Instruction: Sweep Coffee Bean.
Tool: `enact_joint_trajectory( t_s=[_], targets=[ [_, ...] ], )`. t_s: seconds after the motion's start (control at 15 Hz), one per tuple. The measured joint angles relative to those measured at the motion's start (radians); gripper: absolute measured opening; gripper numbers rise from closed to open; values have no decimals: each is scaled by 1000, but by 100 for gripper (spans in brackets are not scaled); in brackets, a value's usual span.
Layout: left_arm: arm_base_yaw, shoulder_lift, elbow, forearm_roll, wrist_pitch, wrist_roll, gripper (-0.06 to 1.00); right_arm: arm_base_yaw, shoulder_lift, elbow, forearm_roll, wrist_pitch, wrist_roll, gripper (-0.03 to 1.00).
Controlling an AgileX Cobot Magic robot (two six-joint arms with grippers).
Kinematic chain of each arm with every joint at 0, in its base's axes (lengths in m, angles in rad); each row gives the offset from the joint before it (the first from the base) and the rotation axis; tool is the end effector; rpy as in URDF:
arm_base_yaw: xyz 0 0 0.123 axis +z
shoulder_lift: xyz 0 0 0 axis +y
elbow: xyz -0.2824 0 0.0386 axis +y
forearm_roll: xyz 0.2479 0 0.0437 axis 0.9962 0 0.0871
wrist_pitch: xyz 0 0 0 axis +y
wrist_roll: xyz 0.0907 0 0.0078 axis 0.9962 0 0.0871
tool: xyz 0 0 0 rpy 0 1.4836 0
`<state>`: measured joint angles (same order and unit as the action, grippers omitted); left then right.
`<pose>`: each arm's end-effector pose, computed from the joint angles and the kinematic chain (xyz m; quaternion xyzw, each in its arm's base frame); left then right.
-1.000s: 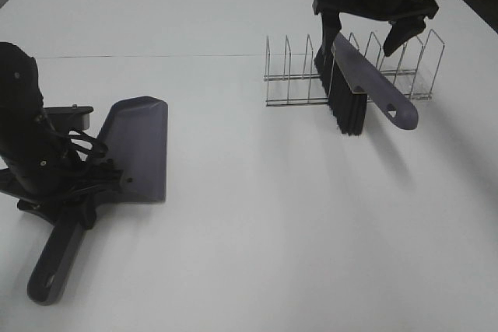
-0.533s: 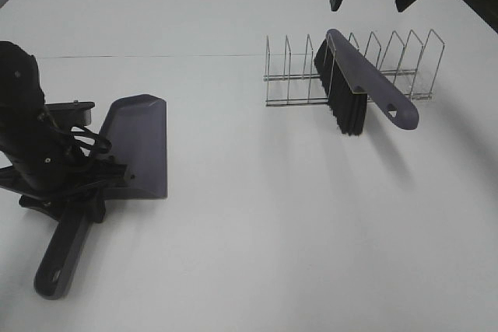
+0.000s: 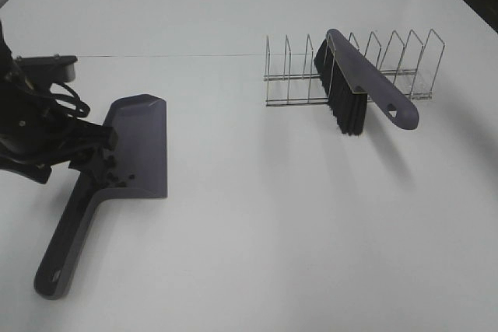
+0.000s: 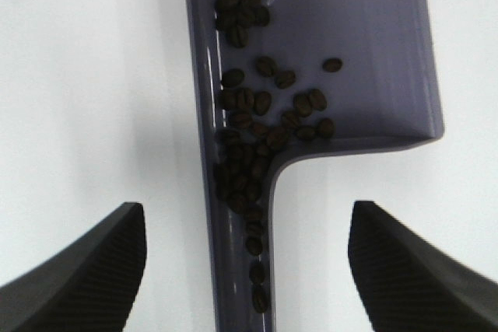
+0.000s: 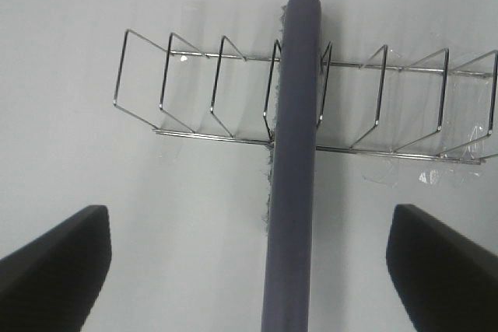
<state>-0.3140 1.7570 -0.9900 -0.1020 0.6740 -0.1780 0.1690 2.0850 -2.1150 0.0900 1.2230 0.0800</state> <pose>0.3013 -0.1039 0.1641 0.0314 0.9930 -0.0612 0.0961 0.4518 0.0849 0.3199 -0.0381 0.9714 0.0729 0.2228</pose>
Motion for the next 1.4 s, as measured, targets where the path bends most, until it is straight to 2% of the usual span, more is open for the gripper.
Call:
enact_joint_trajectory(
  t_s=[0.2,0.27,0.4,0.6,0.73,1.0,1.07,1.2,1.4],
  targets=[
    [0,-184,0,91,6,-26,67,0,-90,33,2,-2,-39,82],
    [0,-286,-2,149,8,-28,67,0,-146,86,3,-2,-66,82],
    [52,-368,-31,192,31,-29,67,0,-222,177,-28,-2,-80,82],
    [235,-393,-82,211,128,38,67,-38,-324,287,-90,-2,-80,82],
    [283,-397,-83,205,195,82,67,-62,-379,351,-97,-2,-80,82],
    [296,-493,-81,178,265,102,67,-72,-572,571,-100,-2,-80,80],
    [296,-586,-24,177,273,103,67,-72,-671,723,-99,-2,-93,79],
    [296,-664,53,177,279,103,67,-72,-749,858,-98,-15,-93,79],
    [296,-843,211,177,285,103,67,-72,-915,1119,-90,-98,-93,79]
  ],
)
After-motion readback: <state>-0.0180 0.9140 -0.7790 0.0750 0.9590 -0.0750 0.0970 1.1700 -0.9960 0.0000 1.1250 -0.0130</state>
